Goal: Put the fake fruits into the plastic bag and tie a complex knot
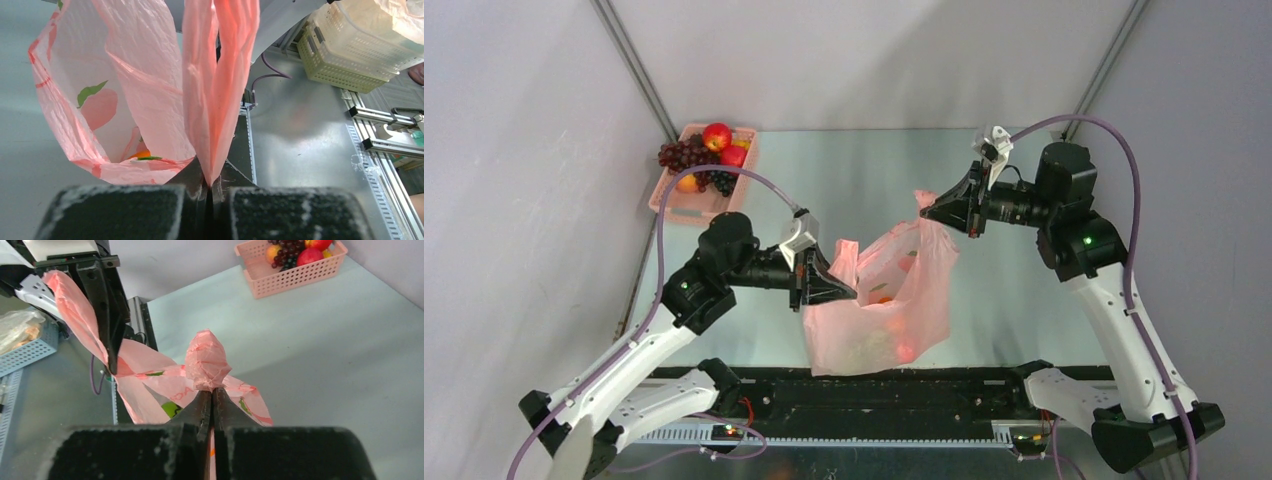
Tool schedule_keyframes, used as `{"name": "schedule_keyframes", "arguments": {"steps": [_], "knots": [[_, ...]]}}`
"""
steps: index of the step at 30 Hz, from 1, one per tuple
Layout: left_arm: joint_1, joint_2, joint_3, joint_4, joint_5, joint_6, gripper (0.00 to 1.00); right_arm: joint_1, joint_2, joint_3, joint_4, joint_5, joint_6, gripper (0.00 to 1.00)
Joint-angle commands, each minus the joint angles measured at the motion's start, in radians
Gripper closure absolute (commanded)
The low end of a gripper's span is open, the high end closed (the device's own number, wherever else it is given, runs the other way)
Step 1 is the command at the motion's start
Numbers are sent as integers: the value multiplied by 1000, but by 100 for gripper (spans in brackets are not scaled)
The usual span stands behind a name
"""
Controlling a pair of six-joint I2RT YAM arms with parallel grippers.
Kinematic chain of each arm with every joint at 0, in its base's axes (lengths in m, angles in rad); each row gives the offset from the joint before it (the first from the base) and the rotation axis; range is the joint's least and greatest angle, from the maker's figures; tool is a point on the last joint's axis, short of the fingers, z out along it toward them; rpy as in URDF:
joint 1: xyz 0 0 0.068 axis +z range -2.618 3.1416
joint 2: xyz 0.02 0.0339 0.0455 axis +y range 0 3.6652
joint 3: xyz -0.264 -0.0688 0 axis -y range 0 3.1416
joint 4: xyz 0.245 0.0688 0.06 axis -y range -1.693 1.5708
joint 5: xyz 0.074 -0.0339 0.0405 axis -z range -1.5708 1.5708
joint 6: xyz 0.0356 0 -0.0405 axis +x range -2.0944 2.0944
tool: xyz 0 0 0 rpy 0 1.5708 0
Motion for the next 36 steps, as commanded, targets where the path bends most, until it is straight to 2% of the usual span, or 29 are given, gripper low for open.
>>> {"name": "schedule_keyframes", "arguments": {"steps": [1, 2, 3, 4, 5, 6, 8, 16, 24, 32, 36], "knots": [[9, -24, 44, -14, -21, 34, 90, 6, -31, 8, 39, -48, 48, 100], [9, -21, 71, -16, -32, 34, 68, 20, -46, 6, 33, -42, 48, 100], [8, -16, 89, -23, -57, 34, 54, 29, -54, 2, 26, -24, 48, 100], [7, -3, 133, -27, -71, 35, 32, 48, -72, -1, 21, -3, 48, 100], [7, 5, 156, -37, -96, 39, 24, 66, -81, -8, 20, 10, 48, 100], [7, 29, 210, -43, -111, 39, 10, 86, -98, -11, 16, 37, 48, 100], [5, 72, 290, -59, -154, 38, 2, 125, -116, -18, -1, 92, 48, 100], [-84, 259, 547, -112, -287, 19, 1, 294, -150, -19, -64, 294, 20, 100], [-171, 358, 611, -127, -280, 6, 3, 362, -150, -18, -90, 352, 2, 100], [-188, 396, 612, -102, -265, -15, 30, 372, -147, -19, -103, 358, -10, 100], [-188, 406, 613, -83, -251, -28, 37, 375, -148, -19, -106, 355, -13, 100]]}}
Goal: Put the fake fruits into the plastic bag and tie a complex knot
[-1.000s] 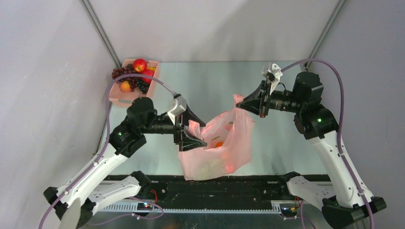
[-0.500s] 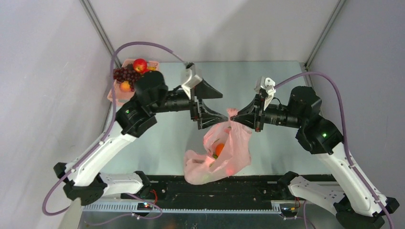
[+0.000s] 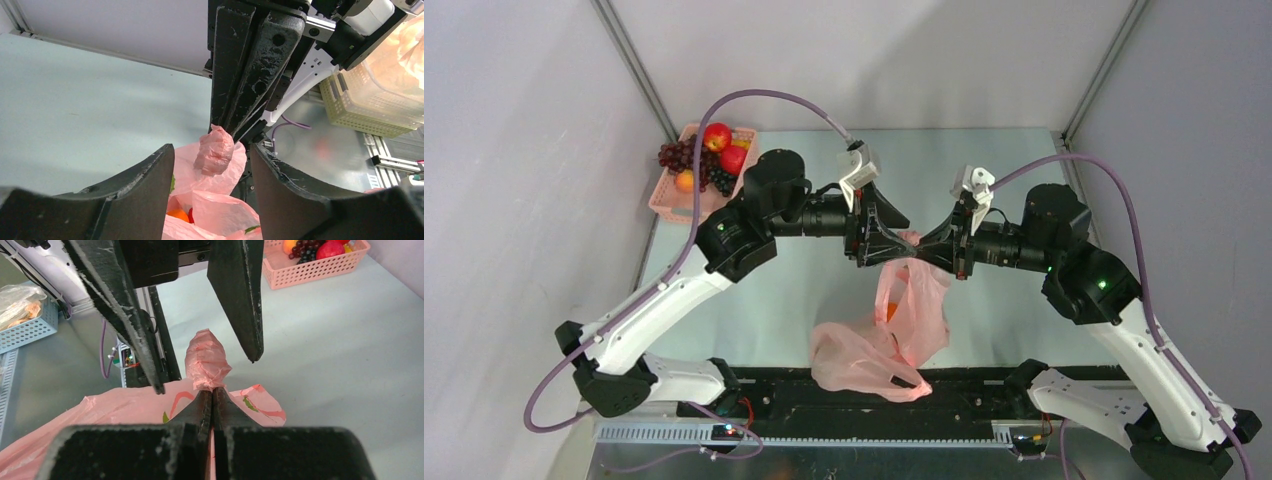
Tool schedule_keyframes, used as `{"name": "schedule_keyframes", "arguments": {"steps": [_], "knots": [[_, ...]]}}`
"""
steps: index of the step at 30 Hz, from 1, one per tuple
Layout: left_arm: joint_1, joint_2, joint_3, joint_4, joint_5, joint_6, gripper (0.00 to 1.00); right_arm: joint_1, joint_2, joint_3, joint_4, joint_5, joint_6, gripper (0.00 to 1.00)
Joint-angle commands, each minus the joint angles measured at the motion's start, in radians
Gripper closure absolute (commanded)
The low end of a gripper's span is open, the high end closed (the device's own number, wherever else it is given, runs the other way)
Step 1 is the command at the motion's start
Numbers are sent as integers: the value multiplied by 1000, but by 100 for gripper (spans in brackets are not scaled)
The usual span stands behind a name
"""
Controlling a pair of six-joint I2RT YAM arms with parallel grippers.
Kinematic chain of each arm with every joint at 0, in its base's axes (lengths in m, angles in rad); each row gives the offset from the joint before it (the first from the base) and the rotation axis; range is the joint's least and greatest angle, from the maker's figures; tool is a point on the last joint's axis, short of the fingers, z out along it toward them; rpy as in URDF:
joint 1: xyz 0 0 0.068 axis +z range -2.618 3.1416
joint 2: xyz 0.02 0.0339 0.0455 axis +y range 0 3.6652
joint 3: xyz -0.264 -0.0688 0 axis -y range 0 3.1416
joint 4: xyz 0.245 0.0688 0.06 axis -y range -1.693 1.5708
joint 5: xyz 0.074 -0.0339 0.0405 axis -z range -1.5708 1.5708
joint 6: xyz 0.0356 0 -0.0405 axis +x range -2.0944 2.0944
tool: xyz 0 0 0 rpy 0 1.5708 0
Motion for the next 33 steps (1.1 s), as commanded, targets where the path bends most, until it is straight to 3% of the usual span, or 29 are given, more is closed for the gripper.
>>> {"name": "schedule_keyframes", "arguments": {"steps": [1, 4, 8, 9, 10, 11, 15, 17, 26, 33], "knots": [[-6, 8, 41, 50, 26, -26, 39, 8, -5, 1, 7, 7, -13, 100], [-5, 19, 42, 53, 50, -32, 52, 9, -6, 1, 4, 6, -17, 100], [-6, 21, 41, 66, 71, -39, 84, 10, -13, 1, 0, 6, -18, 100], [-5, 18, 40, 70, 76, -40, 95, 11, -17, 1, -2, 8, -19, 92], [-6, 14, 39, 76, 76, -40, 98, 9, -19, 1, -5, 12, -24, 85], [-5, 8, 39, 78, 77, -40, 100, 6, -27, 1, -13, 15, -32, 67], [-6, -1, 57, 62, 90, -34, 100, -26, -57, 0, -46, 19, -66, 23], [-6, 3, 78, 40, 97, -25, 100, -53, -79, -3, -62, -8, -87, 15], [-5, 26, 141, -23, 144, 3, 100, -121, -204, -117, -57, 15, -165, 10], [-6, 46, 163, -42, 192, 2, 100, -122, -180, -145, 25, -22, -204, 11]]}}
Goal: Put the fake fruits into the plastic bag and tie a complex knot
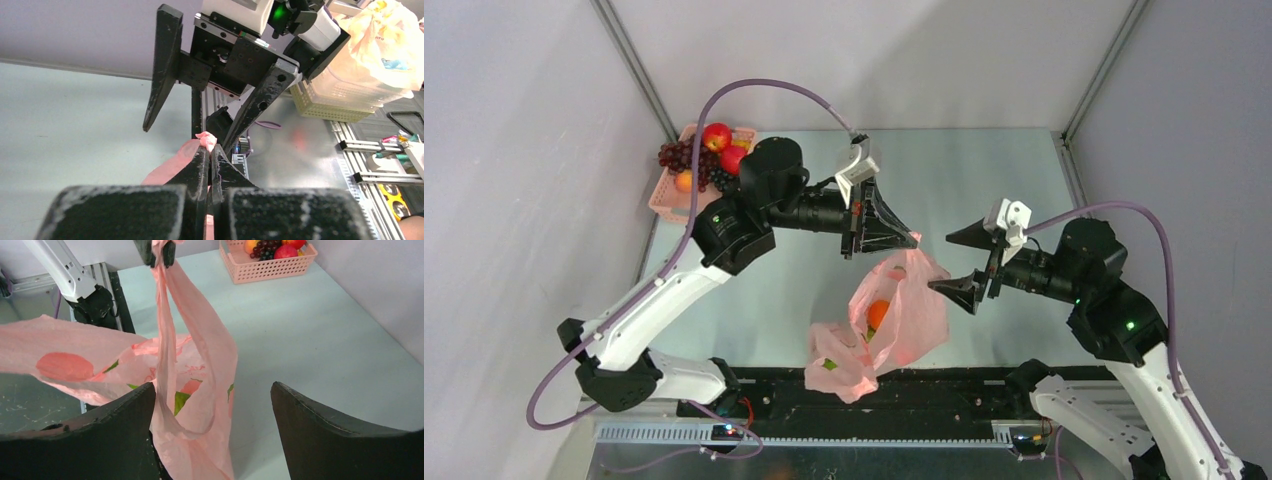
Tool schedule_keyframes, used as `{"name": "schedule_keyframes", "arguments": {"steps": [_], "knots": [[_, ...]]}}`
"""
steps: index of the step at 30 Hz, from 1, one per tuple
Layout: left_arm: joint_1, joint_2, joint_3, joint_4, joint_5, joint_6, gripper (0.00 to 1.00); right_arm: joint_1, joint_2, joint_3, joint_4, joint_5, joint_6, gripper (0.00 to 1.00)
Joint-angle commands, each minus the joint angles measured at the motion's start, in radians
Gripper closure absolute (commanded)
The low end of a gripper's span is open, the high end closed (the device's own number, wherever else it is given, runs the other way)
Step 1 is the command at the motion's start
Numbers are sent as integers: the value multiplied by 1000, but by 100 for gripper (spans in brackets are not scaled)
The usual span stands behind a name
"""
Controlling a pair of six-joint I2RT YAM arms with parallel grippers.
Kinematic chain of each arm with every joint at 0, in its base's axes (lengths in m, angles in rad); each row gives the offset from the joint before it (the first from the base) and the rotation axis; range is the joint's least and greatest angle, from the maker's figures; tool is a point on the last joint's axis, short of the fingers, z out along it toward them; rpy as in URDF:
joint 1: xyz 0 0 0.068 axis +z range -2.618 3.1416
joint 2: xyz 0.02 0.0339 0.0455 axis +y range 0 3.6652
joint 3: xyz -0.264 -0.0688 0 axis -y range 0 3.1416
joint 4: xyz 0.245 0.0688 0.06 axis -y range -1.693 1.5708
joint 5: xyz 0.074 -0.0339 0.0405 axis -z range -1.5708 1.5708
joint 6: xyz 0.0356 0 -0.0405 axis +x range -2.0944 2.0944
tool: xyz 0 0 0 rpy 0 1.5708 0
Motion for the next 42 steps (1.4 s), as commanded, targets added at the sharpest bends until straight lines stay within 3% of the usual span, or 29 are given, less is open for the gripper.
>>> {"name": "schedule_keyframes", "arguments": {"steps": [1, 14, 20, 26, 29, 31, 32, 34, 36, 37, 38, 39, 42], "knots": [[-5, 13, 58, -8, 65, 19, 100, -5, 38, -5, 92, -31, -44, 11], [-6, 54, 119, -84, 137, 44, 100, 14, 153, -4, 246, -132, -72, 11], [-7, 64, 141, -114, 144, 60, 100, 46, 179, -3, 278, -217, -55, 18], [-5, 68, 146, -110, 152, 59, 100, 53, 196, -3, 284, -270, -42, 48], [-7, 65, 141, -104, 156, 59, 100, 52, 200, -4, 274, -294, -29, 58], [-6, 61, 134, -101, 158, 61, 100, 50, 197, -4, 265, -312, -23, 71], [-6, 58, 130, -97, 158, 60, 100, 49, 194, -4, 260, -314, -17, 86], [-6, 44, 102, -85, 153, 66, 100, 48, 180, -3, 251, -306, 0, 100], [-5, 21, 72, -86, 132, 84, 71, 43, 164, -4, 240, -286, 14, 100], [-5, 1, 60, -96, 103, 93, 27, 40, 158, -3, 230, -275, 23, 100], [-4, -13, 30, -101, 68, 114, 14, 32, 145, -4, 227, -270, 26, 100], [-4, -41, 13, -113, 50, 125, 4, 28, 139, -5, 216, -260, 30, 100], [3, -110, -101, -120, 7, 165, 1, 9, 111, -5, 199, -245, 37, 100]]}}
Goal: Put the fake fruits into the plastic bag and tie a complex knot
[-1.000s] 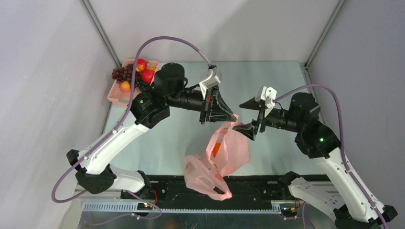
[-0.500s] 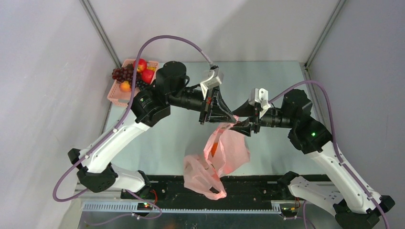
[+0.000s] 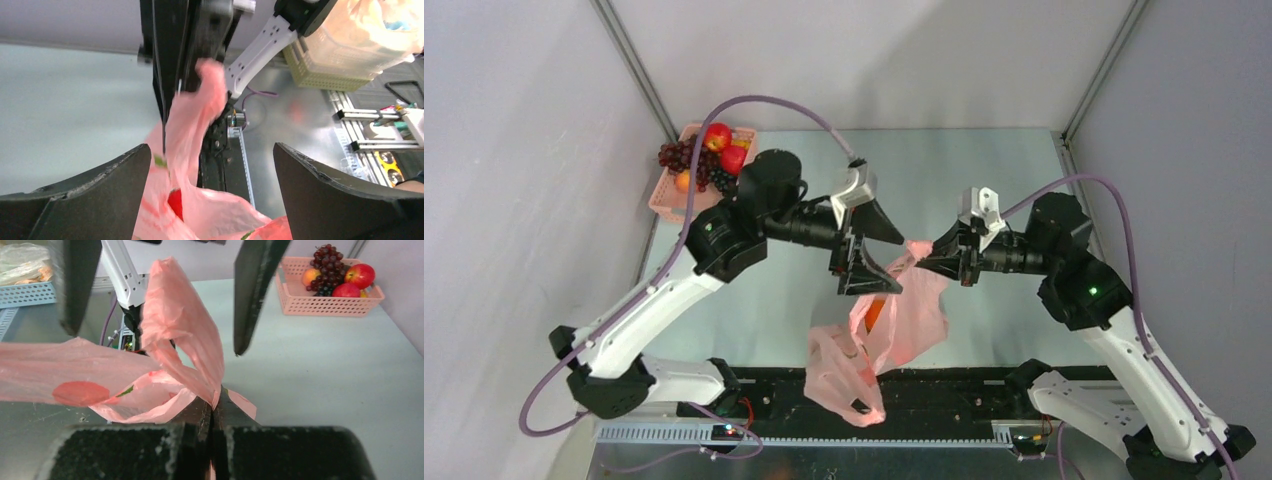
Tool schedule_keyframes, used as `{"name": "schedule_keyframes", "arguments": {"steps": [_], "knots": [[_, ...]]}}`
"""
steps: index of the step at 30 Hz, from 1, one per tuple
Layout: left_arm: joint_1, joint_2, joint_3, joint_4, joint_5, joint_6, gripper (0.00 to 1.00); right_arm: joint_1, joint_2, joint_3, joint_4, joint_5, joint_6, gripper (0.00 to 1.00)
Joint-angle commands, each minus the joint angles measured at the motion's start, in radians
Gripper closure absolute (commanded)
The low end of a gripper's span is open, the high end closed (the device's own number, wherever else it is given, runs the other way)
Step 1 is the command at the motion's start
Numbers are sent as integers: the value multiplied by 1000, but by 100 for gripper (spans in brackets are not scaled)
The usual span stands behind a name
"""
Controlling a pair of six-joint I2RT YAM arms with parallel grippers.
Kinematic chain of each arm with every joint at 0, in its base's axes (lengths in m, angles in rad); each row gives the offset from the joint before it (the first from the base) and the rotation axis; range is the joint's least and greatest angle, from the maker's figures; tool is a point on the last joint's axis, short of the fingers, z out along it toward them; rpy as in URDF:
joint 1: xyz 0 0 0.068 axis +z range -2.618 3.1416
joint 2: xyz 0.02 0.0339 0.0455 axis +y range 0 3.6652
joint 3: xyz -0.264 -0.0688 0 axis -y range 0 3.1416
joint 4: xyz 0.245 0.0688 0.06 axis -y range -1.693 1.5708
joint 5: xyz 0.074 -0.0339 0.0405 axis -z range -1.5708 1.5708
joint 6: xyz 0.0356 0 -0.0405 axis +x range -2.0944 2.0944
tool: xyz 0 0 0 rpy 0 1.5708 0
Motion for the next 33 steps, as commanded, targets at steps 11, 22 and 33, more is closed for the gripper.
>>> {"name": "schedule_keyframes", "arguments": {"steps": [11, 22, 33], "knots": [[10, -394, -414, 139, 132, 46, 1, -38, -49, 4, -8, 45, 63, 100], [11, -529, -468, 92, 250, 38, 1, -39, -33, 5, 10, 60, 91, 100], [-25, -480, -519, 80, 340, 36, 1, -39, -40, 5, 21, 63, 105, 100]]}}
